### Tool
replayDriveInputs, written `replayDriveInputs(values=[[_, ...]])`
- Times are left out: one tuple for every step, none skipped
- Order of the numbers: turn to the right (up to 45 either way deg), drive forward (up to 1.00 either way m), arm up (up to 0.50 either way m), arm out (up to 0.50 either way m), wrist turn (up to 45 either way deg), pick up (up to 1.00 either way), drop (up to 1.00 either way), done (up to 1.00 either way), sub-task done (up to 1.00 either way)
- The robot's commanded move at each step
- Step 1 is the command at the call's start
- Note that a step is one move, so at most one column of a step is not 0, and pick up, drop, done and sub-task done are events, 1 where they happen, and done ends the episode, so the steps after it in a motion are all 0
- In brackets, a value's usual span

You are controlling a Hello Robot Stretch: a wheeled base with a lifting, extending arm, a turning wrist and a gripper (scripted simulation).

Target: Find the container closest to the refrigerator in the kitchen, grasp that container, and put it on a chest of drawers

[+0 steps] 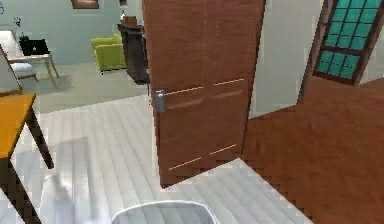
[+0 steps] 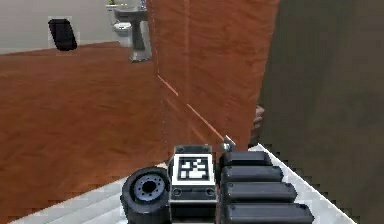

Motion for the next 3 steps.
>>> replayDriveInputs(values=[[0.0,0.15,0.0,0.0,0.0,0.0,0.0,0.0,0.0],[39.0,0.0,0.0,0.0,0.0,0.0,0.0,0.0,0.0],[0.0,1.0,0.0,0.0,0.0,0.0,0.0,0.0,0.0]])
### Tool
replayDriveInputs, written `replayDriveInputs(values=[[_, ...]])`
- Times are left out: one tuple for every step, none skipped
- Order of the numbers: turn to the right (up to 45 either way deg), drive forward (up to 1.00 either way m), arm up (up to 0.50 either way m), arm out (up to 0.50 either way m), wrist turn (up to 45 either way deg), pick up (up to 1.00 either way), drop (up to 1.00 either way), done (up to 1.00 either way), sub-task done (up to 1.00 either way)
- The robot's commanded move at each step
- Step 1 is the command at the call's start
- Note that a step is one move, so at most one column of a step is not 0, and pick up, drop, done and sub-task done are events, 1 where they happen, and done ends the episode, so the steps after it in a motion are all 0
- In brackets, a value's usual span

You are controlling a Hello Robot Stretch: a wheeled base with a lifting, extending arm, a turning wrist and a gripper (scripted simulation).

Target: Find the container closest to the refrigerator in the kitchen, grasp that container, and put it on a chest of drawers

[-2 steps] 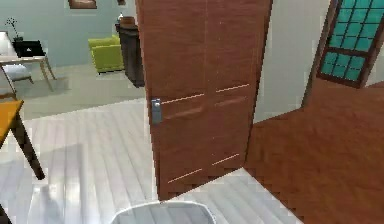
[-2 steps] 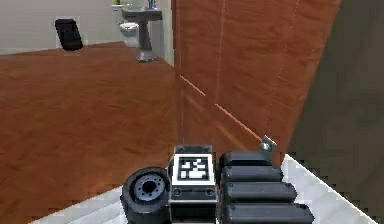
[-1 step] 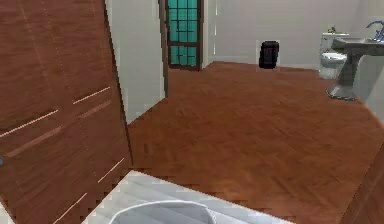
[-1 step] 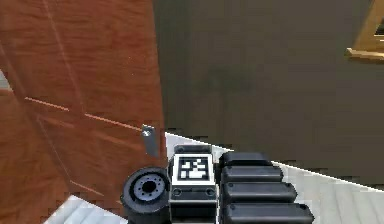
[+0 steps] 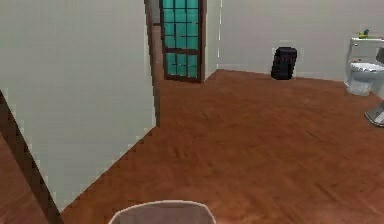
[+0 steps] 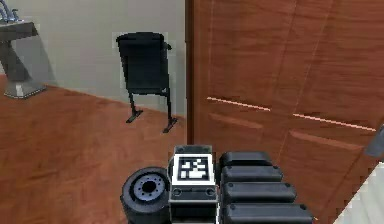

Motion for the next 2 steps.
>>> replayDriveInputs(values=[[0.0,1.0,0.0,0.0,0.0,0.0,0.0,0.0,0.0],[3.0,0.0,0.0,0.0,0.0,0.0,0.0,0.0,0.0]])
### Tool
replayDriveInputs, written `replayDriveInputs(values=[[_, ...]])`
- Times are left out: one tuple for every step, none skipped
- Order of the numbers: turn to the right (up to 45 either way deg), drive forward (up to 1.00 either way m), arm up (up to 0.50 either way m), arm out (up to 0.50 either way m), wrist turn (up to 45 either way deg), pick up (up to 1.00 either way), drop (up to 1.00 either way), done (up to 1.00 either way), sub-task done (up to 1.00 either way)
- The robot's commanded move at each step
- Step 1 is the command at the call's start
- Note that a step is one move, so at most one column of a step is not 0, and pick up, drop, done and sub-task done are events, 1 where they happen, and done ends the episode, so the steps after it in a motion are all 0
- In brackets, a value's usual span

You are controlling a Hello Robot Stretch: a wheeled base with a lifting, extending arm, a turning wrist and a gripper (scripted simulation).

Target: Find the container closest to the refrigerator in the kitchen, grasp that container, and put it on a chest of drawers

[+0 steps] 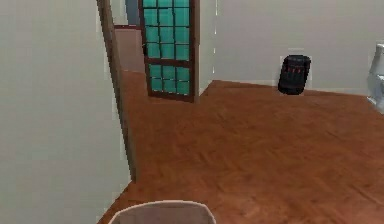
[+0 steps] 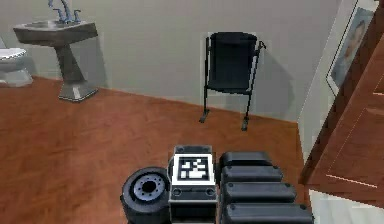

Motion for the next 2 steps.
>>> replayDriveInputs(values=[[6.0,0.0,0.0,0.0,0.0,0.0,0.0,0.0,0.0],[0.0,1.0,0.0,0.0,0.0,0.0,0.0,0.0,0.0]])
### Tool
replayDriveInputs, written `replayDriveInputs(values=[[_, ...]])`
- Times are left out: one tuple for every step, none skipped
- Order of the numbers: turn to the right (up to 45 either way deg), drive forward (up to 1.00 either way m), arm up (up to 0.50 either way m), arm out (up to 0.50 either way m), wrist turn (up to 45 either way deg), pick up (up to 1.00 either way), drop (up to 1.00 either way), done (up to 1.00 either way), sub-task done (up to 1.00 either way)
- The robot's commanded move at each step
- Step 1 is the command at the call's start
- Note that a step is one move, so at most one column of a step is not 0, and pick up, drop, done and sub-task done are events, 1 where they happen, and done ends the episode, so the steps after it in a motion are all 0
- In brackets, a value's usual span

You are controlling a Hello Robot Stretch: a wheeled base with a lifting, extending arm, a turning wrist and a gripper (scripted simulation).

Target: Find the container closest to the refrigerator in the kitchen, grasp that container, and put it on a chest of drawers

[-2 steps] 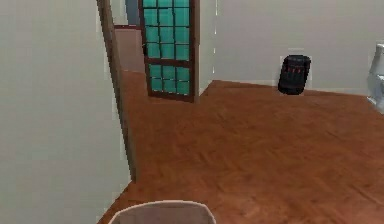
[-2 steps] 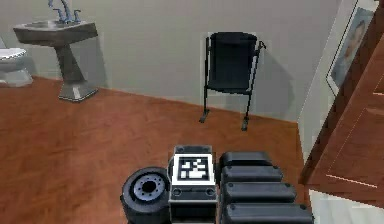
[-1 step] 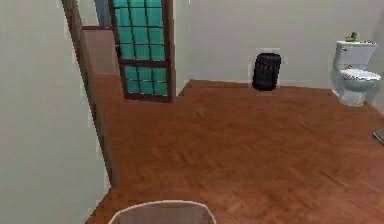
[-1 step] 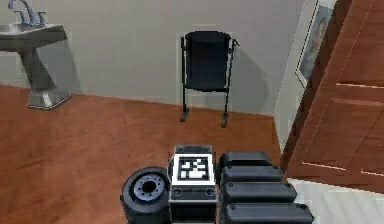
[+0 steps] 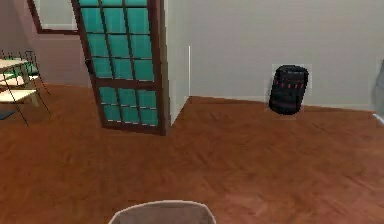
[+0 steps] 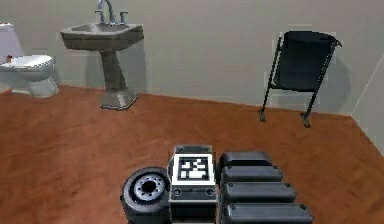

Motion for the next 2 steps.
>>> replayDriveInputs(values=[[0.0,0.45,0.0,0.0,0.0,0.0,0.0,0.0,0.0],[-42.0,0.0,0.0,0.0,0.0,0.0,0.0,0.0,0.0]])
